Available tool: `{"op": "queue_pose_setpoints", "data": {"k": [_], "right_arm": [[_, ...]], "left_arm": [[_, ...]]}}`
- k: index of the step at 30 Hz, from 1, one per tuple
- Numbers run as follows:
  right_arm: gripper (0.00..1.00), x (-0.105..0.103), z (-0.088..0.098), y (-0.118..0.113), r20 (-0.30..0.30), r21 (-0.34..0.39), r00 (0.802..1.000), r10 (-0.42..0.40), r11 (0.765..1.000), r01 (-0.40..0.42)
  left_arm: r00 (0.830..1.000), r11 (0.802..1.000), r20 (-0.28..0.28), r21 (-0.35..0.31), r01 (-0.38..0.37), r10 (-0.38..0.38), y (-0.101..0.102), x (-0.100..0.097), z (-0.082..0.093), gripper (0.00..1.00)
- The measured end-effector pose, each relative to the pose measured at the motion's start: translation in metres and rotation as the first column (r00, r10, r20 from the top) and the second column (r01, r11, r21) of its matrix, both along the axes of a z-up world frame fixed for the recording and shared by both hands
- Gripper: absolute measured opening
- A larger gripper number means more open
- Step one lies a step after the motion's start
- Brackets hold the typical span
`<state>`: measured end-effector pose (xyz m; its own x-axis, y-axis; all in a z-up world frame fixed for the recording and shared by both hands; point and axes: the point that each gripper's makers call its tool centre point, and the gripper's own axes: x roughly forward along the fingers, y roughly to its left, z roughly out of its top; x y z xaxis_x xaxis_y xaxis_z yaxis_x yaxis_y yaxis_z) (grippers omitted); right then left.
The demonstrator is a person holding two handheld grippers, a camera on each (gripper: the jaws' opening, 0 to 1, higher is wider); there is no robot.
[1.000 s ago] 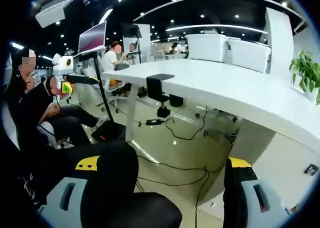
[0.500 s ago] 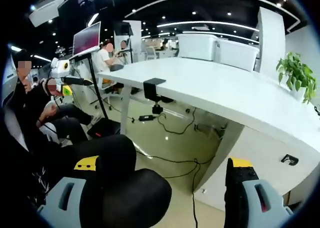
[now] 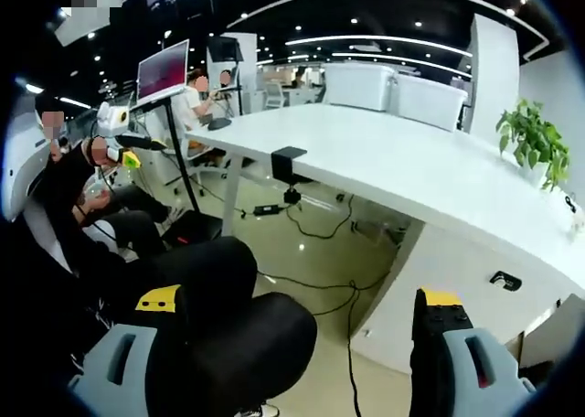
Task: Clamp the fixed fixture on the desktop, loosen the retaining clip, secure it to the edge of the desk, and tighten the retaining clip.
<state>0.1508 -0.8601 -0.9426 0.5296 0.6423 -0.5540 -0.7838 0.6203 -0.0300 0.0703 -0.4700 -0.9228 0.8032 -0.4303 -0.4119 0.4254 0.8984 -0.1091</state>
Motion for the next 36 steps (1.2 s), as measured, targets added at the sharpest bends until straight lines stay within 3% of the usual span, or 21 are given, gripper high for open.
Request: {"op": "queue_pose_setpoints", "data": {"k": [6, 11, 15, 19, 26, 36], "right_arm": [[0.97, -0.009, 0.014, -0.011, 0.006, -0.009, 1.0, -0.023, 1.0, 0.023], [0.97, -0.009, 0.027, -0.019, 0.026, -0.005, 0.998, -0.05, 0.999, 0.051], [0.97, -0.012, 0.022, -0.025, 0.014, -0.011, 0.998, -0.066, 0.998, 0.066], [0.97, -0.016, 0.019, -0.03, 0.004, -0.024, 0.997, -0.08, 0.997, 0.08], [0.97, -0.024, 0.014, -0.042, -0.019, -0.034, 0.993, -0.115, 0.993, 0.114], [0.96, -0.021, 0.012, -0.041, -0.026, -0.016, 0.989, -0.147, 0.989, 0.147]], "left_arm": [[0.999, 0.992, -0.05, 0.13, -0.004, 0.011, 0.014, -0.02, 0.001, 0.91], [0.996, 0.989, -0.088, 0.146, 0.016, -0.003, 0.014, -0.032, 0.0, 0.89], [0.996, 0.985, -0.088, 0.169, 0.023, -0.008, 0.017, -0.039, 0.003, 0.88], [0.996, 0.987, -0.085, 0.157, 0.025, -0.012, 0.018, -0.047, 0.011, 0.91], [0.997, 0.993, -0.064, 0.112, -0.034, 0.041, 0.031, -0.06, 0.024, 0.92], [0.995, 0.992, -0.058, 0.106, -0.074, 0.08, 0.041, -0.069, 0.021, 0.92]]}}
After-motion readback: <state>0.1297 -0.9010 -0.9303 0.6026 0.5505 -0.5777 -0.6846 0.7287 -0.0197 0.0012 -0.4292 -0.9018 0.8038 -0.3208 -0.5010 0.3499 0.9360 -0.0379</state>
